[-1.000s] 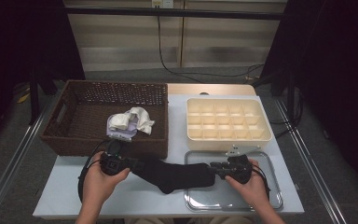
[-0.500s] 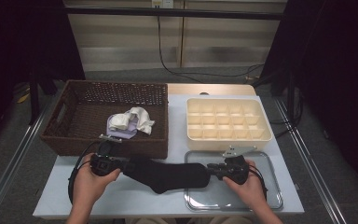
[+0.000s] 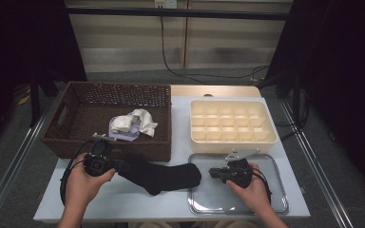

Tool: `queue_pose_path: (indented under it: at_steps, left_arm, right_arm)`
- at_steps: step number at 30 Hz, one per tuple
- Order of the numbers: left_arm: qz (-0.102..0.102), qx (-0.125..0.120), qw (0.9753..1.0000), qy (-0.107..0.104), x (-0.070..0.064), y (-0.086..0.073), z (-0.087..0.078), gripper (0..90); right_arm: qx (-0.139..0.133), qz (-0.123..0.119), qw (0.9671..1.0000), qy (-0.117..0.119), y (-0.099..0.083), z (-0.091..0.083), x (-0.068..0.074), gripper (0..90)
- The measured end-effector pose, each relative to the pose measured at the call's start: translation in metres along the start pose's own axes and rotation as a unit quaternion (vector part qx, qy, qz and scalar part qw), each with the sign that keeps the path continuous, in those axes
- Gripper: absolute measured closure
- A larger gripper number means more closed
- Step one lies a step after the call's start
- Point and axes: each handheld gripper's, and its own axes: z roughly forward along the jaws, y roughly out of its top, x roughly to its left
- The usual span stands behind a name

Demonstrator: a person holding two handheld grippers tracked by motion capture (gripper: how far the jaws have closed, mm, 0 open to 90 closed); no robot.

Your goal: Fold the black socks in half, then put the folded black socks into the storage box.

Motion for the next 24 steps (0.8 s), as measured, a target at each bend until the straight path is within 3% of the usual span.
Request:
queue_pose_path:
  at_steps: [11,24]
  left_arm:
    - [0.029,0.013,0.9994,-0.013,-0.033,0.022,0.012,78.9]
    - [0.05,0.029,0.9979,-0.031,-0.055,0.035,0.033,78.9]
  right_arm:
    - [-0.005,-0.002,1.0,0.0,-0.002,-0.003,0.001,85.3]
    - [-0.003,-0.003,1.0,0.0,-0.004,-0.004,0.001,85.1]
